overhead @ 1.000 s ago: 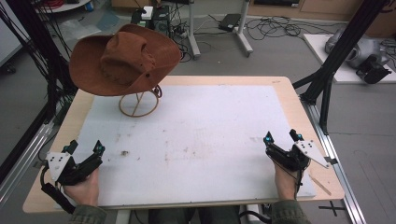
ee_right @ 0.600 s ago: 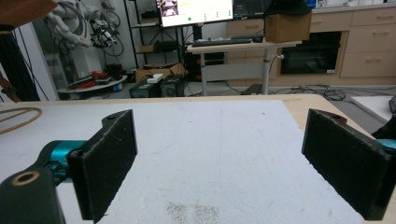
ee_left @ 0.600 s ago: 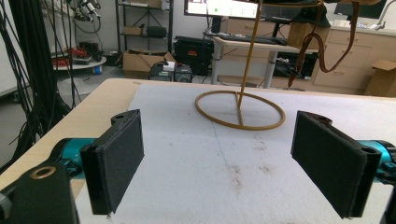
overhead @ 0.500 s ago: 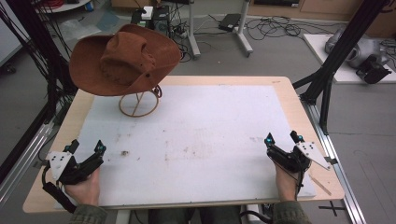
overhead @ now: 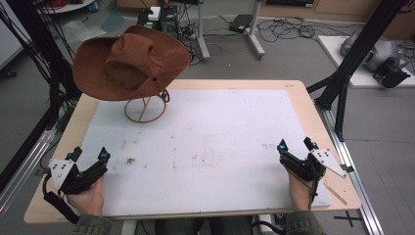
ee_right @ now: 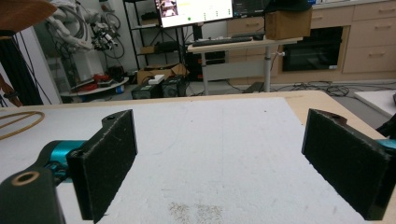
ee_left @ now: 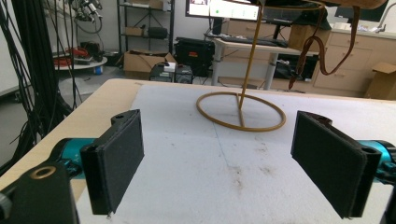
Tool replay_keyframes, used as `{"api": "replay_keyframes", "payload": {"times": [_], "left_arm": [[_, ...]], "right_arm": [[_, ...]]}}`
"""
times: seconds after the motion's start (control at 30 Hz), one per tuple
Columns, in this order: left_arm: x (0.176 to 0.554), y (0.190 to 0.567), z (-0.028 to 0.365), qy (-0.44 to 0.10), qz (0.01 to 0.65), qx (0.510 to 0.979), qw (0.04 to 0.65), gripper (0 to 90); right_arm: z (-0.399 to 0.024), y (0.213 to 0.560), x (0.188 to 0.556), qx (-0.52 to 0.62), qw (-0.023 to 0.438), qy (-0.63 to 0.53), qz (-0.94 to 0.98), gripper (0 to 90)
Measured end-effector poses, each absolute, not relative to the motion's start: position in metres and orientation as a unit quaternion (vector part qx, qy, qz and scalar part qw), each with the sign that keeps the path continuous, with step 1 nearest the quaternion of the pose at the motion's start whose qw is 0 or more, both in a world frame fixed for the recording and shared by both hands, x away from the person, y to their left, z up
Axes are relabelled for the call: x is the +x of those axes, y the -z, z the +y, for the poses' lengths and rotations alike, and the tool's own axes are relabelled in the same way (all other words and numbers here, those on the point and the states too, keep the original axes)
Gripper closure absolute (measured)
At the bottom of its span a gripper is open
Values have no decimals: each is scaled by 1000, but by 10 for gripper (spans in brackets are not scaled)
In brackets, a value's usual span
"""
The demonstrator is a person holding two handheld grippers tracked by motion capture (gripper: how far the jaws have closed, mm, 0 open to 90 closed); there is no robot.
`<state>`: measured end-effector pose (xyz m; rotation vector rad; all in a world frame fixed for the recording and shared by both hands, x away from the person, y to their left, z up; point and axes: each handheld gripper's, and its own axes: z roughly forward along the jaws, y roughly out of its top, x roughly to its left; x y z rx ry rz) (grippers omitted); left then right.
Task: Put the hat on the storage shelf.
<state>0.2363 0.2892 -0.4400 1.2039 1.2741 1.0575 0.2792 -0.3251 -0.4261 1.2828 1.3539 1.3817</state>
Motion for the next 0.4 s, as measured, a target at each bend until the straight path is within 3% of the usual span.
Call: {"api": "replay_keyframes", "payload": {"times": [0.4], "left_arm": [[238,441,291,-437,533,502,522,172]], "right_arm": [[-328,428,279,512,396,-547,531,96]]}}
